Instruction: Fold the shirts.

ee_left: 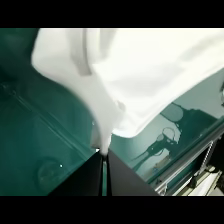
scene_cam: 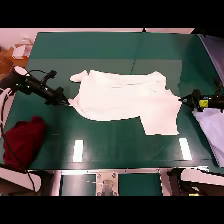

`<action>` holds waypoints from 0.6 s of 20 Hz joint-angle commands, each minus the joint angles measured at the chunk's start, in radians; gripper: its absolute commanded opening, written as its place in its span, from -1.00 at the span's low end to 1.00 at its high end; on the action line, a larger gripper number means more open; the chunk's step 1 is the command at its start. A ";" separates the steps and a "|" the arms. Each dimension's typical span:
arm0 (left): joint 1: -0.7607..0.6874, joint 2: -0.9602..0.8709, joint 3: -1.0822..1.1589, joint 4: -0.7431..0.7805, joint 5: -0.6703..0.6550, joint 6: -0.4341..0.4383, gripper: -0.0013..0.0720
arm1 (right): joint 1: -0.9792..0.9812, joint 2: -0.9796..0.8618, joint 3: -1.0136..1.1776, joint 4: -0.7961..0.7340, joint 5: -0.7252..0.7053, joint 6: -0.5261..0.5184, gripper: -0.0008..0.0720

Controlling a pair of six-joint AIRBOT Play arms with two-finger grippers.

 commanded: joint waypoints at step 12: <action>0.002 0.078 -0.188 0.237 0.079 -0.056 0.83 | 0.000 0.048 -0.070 -0.147 -0.011 0.068 -0.93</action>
